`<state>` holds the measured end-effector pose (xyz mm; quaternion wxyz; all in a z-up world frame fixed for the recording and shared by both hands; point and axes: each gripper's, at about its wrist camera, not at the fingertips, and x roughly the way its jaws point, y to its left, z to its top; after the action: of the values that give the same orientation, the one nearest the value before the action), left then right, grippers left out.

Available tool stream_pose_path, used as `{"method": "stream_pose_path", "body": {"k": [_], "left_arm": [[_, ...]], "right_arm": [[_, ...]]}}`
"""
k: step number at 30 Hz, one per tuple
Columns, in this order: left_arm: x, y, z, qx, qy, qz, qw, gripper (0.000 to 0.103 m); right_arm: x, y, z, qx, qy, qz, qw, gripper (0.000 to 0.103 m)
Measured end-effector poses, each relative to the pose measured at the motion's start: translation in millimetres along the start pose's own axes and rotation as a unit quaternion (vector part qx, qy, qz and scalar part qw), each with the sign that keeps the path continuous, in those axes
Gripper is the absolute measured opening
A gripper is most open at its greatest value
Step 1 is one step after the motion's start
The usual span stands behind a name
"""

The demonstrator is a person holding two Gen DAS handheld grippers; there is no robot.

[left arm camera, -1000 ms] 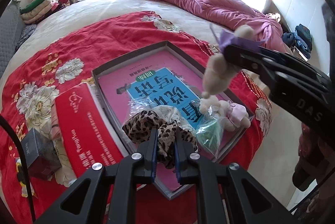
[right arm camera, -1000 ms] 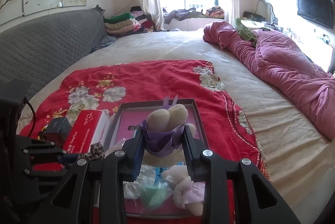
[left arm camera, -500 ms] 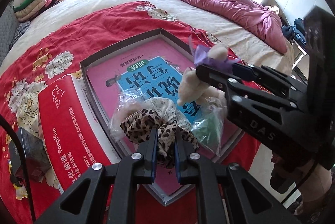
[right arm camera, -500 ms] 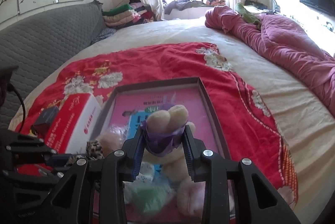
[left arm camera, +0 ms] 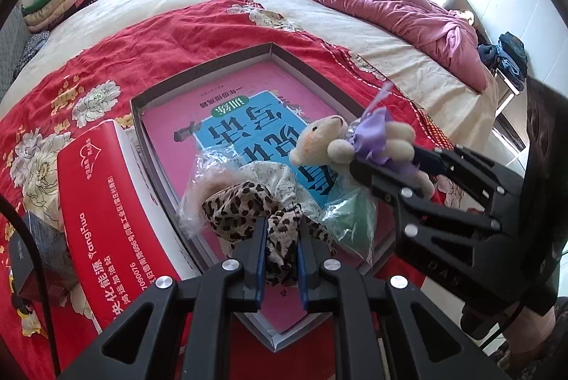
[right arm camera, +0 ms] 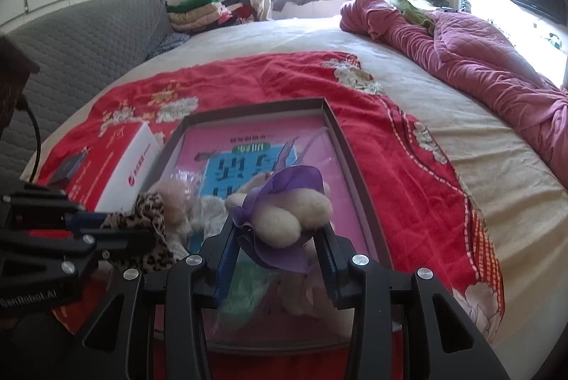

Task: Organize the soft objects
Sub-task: 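Open both tools to drop the scrunchie and bunny into the pink tray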

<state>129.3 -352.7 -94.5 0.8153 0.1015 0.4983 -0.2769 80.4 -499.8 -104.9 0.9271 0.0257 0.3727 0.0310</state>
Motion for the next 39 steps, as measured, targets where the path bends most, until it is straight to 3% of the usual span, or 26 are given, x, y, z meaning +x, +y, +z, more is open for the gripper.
{"method": "stream_pose_path", "body": {"k": [17,27,31,35,39], "left_arm": [[-1,0,-2,0.001,0.004,-0.003,1.0000,0.020],[-3,-3,-3,0.005,0.001,0.000,1.0000,0.035],[-5,-3,-4,0.003,0.002,0.001,1.0000,0.046],[-10,-4,-5,0.004,-0.002,0.000,1.0000,0.049],[-17,-1,-6,-0.001,-0.007,-0.004,1.0000,0.059]], "right_arm": [[-7,2,-3,0.001,-0.002,-0.004,1.000,0.058],[-27,-9,-2,0.016,-0.017,-0.020,1.000,0.064],[-35,-11,-2,0.022,-0.022,-0.026,0.999,0.064],[-42,-11,-1,0.022,-0.027,-0.031,0.999,0.065],[-50,-8,2,0.021,-0.034,-0.035,0.999,0.068]]}}
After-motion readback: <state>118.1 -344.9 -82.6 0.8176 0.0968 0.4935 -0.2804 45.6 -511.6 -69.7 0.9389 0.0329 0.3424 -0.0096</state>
